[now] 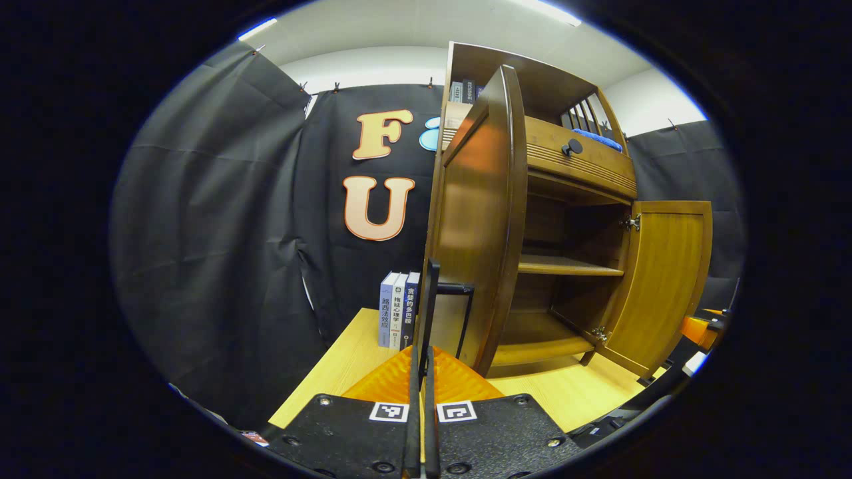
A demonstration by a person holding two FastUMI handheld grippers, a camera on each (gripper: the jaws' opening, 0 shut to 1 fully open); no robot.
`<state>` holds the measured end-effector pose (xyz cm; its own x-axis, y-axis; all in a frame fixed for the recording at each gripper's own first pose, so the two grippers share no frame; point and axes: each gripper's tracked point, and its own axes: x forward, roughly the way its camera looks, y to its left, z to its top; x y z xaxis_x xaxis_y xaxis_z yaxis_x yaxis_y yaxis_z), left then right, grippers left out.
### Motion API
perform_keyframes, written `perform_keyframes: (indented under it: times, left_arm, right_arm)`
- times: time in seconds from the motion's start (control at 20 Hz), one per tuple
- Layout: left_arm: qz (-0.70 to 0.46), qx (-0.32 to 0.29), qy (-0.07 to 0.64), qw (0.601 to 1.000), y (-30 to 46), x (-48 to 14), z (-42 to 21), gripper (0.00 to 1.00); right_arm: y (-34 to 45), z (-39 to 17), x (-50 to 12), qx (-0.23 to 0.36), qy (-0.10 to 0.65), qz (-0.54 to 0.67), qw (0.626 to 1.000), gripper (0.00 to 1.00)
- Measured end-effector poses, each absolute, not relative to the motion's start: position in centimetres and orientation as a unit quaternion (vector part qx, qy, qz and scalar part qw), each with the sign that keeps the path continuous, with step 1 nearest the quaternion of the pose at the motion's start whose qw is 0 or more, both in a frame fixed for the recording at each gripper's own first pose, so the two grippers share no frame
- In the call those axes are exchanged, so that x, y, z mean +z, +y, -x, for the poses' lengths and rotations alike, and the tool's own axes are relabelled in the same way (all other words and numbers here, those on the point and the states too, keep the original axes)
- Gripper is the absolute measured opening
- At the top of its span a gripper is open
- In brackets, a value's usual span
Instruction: Open the right door of the double-door shoe cabinet with the right hand, and open the left door with the left hand.
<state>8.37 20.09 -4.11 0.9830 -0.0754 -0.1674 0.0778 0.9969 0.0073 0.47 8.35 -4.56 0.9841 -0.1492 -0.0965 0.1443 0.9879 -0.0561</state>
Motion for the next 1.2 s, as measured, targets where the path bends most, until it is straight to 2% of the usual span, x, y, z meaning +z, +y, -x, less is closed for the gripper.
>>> perform_keyframes:
  times: [0.05,0.1,0.2,0.25,0.35,0.4,0.5,0.55,0.6,0.65,0.7,0.8,0.85,0.9,0.95,1.0,1.2]
  left_arm:
    - [-0.009,-0.039,0.089,0.995,20.2,-4.1,-7.7,0.03]
    - [-0.012,-0.037,0.094,0.995,20.4,-3.8,-7.0,0.1]
    - [-0.019,-0.037,0.092,0.995,20.5,-2.7,-6.0,0.11]
    - [-0.02,-0.04,0.088,0.995,20.1,-1.9,-5.8,0.2]
    - [-0.014,-0.043,0.081,0.996,19.2,-0.6,-5.1,0.31]
    - [-0.008,-0.045,0.075,0.996,18.5,0.1,-4.9,0.36]
    - [0.003,-0.051,0.063,0.997,16.8,1.6,-4.5,0.5]
    - [0.007,-0.053,0.059,0.997,16.1,2.2,-4.3,0.64]
    - [0.011,-0.055,0.055,0.997,15.3,2.9,-4.1,0.66]
    - [0.016,-0.059,0.051,0.997,14.5,3.5,-4.0,0.69]
    - [0.021,-0.06,0.047,0.997,13.8,4.0,-4.0,0.76]
    - [0.032,-0.056,0.043,0.997,13.2,5.0,-4.0,0.89]
    - [0.035,-0.053,0.042,0.997,13.1,5.2,-3.9,0.88]
    - [0.034,-0.049,0.041,0.997,13.0,5.5,-3.8,0.87]
    - [0.03,-0.045,0.039,0.998,13.1,5.9,-3.8,0.94]
    - [0.025,-0.039,0.036,0.998,13.3,6.3,-3.7,0.93]
    - [0.019,-0.017,0.025,0.999,14.1,7.5,-3.7,0.92]
  right_arm:
    - [8.4,-0.4,-4.3,-0.075,0.049,0.026,0.996,0.89]
    - [8.5,-0.2,-3.8,-0.077,0.048,0.027,0.996,0.89]
    - [8.2,0.3,-2.8,-0.08,0.042,0.028,0.996,0.92]
    - [7.9,0.6,-2.4,-0.084,0.04,0.027,0.995,0.94]
    - [7.2,1.0,-1.0,-0.088,0.034,0.024,0.995,1.0]
    - [6.9,1.0,-0.4,-0.088,0.031,0.023,0.995,0.89]
    - [5.9,0.9,1.0,-0.086,0.024,0.021,0.996,0.89]
    - [5.4,1.1,1.6,-0.085,0.023,0.021,0.996,0.89]
    - [5.0,1.2,2.2,-0.082,0.022,0.021,0.996,0.89]
    - [4.5,1.5,2.8,-0.08,0.02,0.022,0.996,1.0]
    - [3.9,1.6,3.4,-0.08,0.017,0.022,0.996,0.89]
    - [3.2,1.7,4.3,-0.077,0.015,0.021,0.997,0.89]
    - [2.9,1.8,4.8,-0.077,0.014,0.02,0.997,0.96]
    - [2.6,1.8,5.2,-0.076,0.014,0.019,0.997,0.96]
    - [2.3,1.9,5.3,-0.074,0.014,0.019,0.997,0.96]
    - [2.2,1.9,5.5,-0.072,0.014,0.02,0.997,0.89]
    - [2.1,1.6,6.0,-0.065,0.018,0.02,0.997,0.89]
